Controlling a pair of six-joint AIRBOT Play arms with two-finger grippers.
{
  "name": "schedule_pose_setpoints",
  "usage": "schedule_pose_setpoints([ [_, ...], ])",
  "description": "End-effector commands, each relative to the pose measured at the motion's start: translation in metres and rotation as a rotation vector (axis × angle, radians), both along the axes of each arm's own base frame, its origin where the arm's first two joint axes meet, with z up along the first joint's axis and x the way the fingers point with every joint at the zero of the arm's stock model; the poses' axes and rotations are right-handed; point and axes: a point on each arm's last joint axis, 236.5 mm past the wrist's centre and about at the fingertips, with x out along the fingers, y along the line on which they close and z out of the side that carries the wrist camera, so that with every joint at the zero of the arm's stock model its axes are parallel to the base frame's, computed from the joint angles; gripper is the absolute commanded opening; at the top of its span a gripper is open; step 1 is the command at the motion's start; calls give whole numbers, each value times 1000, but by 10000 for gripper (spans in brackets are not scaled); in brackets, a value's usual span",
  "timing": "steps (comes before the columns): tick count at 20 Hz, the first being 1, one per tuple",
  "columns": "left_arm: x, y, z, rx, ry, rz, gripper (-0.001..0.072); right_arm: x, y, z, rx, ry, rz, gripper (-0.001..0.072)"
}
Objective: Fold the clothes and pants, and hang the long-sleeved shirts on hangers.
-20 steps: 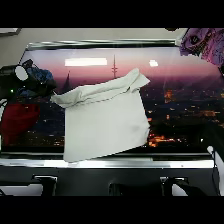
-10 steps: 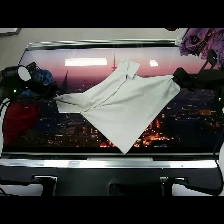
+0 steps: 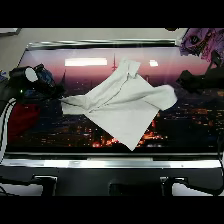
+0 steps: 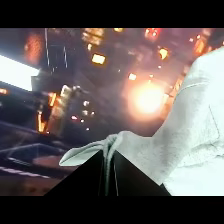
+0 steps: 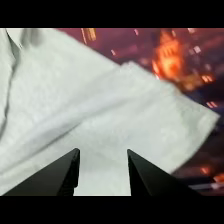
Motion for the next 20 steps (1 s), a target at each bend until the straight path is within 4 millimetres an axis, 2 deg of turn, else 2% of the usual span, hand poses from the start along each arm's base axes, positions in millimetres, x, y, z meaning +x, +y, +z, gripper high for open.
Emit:
schedule_pose_setpoints([
  [1, -4, -2, -1, -2, 16, -4, 22, -59, 0, -18, 35, 98, 60, 353],
  [2, -5, -1, -2, 0, 23, -6, 22, -79, 9, -33, 91, 135, 37, 353],
  [3, -7, -1, -2, 0, 29, -6, 22, -101, 31, -51, 174, 175, 34, 353],
  [7, -6, -2, -2, 0, 28, -7, 22, -196, 141, -121, 400, 352, 93, 353],
  [9, -7, -2, -2, 0, 30, -7, 23, -226, 179, -147, 415, 404, 91, 353],
  [11, -7, -2, -2, 0, 32, -7, 22, -249, 206, -167, 386, 461, 110, 354],
  [14, -7, -2, -2, 0, 31, -7, 22, -261, 230, -174, 337, 469, 143, 354],
  [20, -7, -2, -2, 0, 31, -7, 22, -264, 228, -179, 310, 485, 117, 353],
])
